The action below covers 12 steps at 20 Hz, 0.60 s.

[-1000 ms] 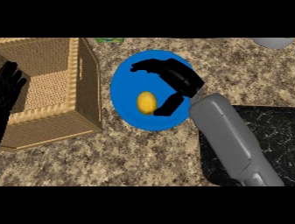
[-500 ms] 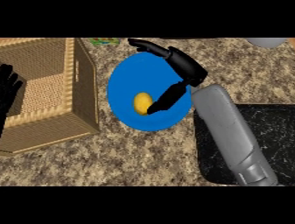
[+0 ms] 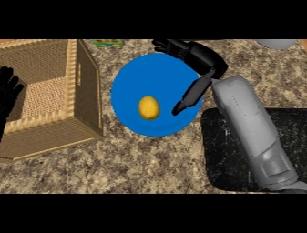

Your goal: Pick the lemon from the tray and place it in the plate

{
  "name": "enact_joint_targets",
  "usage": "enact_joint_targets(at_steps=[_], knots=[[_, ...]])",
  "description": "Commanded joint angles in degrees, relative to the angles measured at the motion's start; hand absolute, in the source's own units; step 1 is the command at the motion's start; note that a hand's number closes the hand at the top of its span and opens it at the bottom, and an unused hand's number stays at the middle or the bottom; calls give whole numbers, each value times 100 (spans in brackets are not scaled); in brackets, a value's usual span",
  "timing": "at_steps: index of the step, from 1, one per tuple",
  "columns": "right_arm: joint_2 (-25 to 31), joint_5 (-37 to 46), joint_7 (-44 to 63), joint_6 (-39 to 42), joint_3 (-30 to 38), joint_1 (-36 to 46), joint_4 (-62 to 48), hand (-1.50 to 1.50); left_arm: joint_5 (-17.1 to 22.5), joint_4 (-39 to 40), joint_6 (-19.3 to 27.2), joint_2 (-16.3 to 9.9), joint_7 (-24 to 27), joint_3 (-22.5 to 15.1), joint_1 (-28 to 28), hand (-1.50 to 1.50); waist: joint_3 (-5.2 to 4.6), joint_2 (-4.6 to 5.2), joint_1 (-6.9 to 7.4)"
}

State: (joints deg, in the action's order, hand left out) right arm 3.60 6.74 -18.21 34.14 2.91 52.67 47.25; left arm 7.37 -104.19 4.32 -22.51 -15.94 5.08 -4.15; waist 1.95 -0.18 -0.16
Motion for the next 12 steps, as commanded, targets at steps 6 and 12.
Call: enact_joint_targets(at_steps=[6,12], knots=[[602,-106,-642,496,288,80,-578,-150,-111,964,-76,514,60,-411,164,0,-199,175,5],[936,-95,-596,461,474,630,-1125,-150,11,820,-260,481,-70,-369,-33,0,-197,191,168]])
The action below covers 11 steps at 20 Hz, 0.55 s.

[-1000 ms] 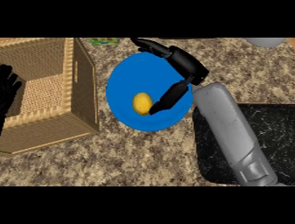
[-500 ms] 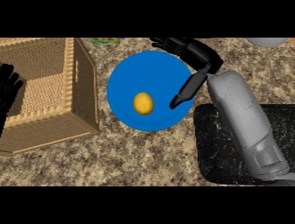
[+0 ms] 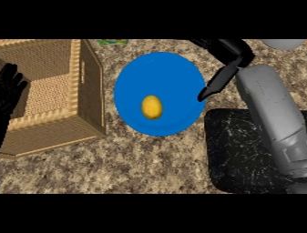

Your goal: Pick the lemon from the tray and place it in the plate

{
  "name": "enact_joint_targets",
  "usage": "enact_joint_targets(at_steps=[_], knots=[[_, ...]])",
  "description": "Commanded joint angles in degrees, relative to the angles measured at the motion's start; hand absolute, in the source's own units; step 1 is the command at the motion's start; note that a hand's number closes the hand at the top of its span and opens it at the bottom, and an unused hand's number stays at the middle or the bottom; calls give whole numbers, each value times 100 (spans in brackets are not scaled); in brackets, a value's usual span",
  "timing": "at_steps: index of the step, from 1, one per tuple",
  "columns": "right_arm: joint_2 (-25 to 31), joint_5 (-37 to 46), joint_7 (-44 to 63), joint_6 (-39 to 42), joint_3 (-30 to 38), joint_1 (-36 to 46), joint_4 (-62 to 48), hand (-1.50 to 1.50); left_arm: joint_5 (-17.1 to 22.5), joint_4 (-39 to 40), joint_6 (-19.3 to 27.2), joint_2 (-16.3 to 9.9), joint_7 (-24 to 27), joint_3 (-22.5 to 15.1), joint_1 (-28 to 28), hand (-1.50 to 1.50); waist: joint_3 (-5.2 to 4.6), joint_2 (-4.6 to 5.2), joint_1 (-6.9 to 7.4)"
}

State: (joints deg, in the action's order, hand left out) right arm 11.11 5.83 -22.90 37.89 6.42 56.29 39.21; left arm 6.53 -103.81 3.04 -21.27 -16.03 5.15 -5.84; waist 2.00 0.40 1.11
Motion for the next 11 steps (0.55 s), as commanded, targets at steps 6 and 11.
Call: enact_joint_targets(at_steps=[6,11], knots=[[311,258,-577,-93,-48,94,-469,-150,-203,1104,-14,499,42,-439,49,0,-203,182,-54],[531,428,-756,-155,-128,182,-778,-150,33,866,-144,522,-165,-353,-27,0,-196,171,62]])
